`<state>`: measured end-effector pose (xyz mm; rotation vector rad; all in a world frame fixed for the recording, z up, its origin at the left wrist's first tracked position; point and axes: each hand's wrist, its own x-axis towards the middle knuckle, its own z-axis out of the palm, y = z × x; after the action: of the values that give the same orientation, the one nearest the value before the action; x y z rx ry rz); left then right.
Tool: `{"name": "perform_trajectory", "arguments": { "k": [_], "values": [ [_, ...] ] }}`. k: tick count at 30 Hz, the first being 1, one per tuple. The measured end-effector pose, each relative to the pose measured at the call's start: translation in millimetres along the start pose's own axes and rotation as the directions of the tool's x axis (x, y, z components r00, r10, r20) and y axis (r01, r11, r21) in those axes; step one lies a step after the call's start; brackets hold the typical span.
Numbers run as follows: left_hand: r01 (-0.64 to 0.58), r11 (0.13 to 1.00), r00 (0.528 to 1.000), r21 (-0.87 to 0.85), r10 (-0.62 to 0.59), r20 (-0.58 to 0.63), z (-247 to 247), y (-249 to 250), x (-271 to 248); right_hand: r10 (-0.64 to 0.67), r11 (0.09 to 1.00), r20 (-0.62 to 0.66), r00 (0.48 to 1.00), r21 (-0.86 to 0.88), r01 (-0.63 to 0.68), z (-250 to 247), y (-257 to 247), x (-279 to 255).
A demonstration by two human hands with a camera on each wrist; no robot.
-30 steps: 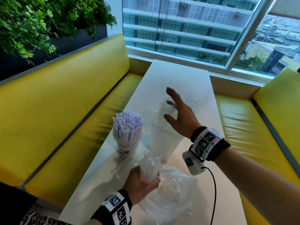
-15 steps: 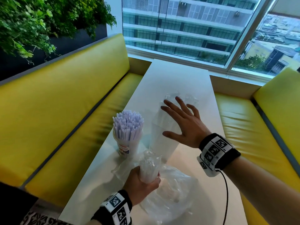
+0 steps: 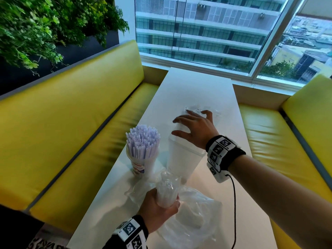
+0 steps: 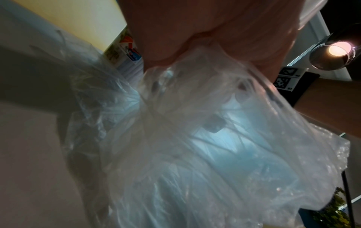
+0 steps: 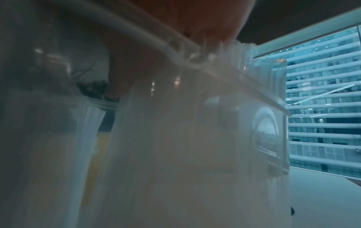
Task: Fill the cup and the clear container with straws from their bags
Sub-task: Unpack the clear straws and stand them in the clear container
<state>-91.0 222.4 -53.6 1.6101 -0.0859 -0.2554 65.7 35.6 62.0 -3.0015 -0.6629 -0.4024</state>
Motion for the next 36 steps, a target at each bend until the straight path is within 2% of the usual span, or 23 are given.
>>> {"name": "perform_trajectory", "arguments": {
  "k": [5, 8, 11, 13, 16, 18, 23, 25, 27, 28, 29, 30, 32, 34, 36],
  "values": [
    [0.012, 1.0, 1.0, 0.005, -0.012, -0.006, -1, -1, 1, -0.054, 0.998, -0.1, 0.993, -0.048, 0.05, 1, -2, 4],
    [0.013, 1.0, 1.0, 0.01, -0.013, -0.001, -1, -2, 1, -0.057, 0.997, -0.074, 0.996, -0.064, 0.053, -3, -7, 4],
    [0.02, 1.0, 1.0, 0.017, -0.02, -0.003, -2, -4, 2, 0.033, 0.999, -0.028, 0.999, -0.028, -0.033, -10, 0, -1],
    [0.026, 0.999, 1.0, 0.022, -0.026, -0.003, -1, -5, 3, 0.148, 0.989, 0.007, 0.989, 0.014, -0.148, -15, 11, -5],
    [0.015, 1.0, 1.0, 0.017, -0.015, -0.007, -1, -5, 3, 0.333, 0.941, 0.165, 0.928, 0.001, -0.338, -13, 27, -7],
    [0.009, 1.0, 1.0, 0.016, -0.009, -0.009, 0, -4, 3, 0.343, 0.937, 0.196, 0.919, 0.001, -0.35, -7, 29, -8],
    [0.015, 0.999, 1.0, 0.041, -0.015, 0.006, -1, -5, 4, 0.297, 0.934, 0.291, 0.91, 0.111, -0.34, -20, 27, -5],
    [0.001, 0.999, 1.0, 0.047, -0.002, 0.026, -3, -4, 4, 0.264, 0.944, 0.15, 0.953, 0.164, -0.287, -37, 20, -11],
    [-0.016, 0.999, 0.999, 0.047, 0.014, 0.04, -5, -2, 4, 0.11, 0.959, -0.063, 0.992, 0.27, -0.089, -57, -1, -26],
    [-0.017, 0.999, 0.999, 0.043, 0.015, 0.041, -6, -2, 4, -0.005, 0.927, -0.118, 0.993, 0.373, 0.049, -64, -12, -35],
    [-0.02, 0.999, 0.999, 0.044, 0.018, 0.045, -7, -3, 5, -0.105, 0.864, -0.12, 0.987, 0.48, 0.151, -67, -23, -46],
    [-0.016, 0.999, 0.999, 0.045, 0.014, 0.047, -8, -3, 5, -0.172, 0.805, -0.069, 0.983, 0.565, 0.181, -67, -33, -58],
    [-0.002, 0.999, 0.999, 0.053, -0.001, 0.054, -9, -5, 6, -0.227, 0.75, 0.133, 0.965, 0.656, 0.086, -57, -47, -82],
    [0.025, 0.997, 0.996, 0.077, -0.031, 0.081, -9, -5, 5, -0.231, 0.76, 0.31, 0.922, 0.649, -0.028, -36, -57, -99],
    [0.053, 0.995, 0.987, 0.08, -0.064, 0.148, -8, -2, 6, -0.23, 0.745, 0.362, 0.903, 0.663, -0.076, -15, -62, -107]
  ]
}}
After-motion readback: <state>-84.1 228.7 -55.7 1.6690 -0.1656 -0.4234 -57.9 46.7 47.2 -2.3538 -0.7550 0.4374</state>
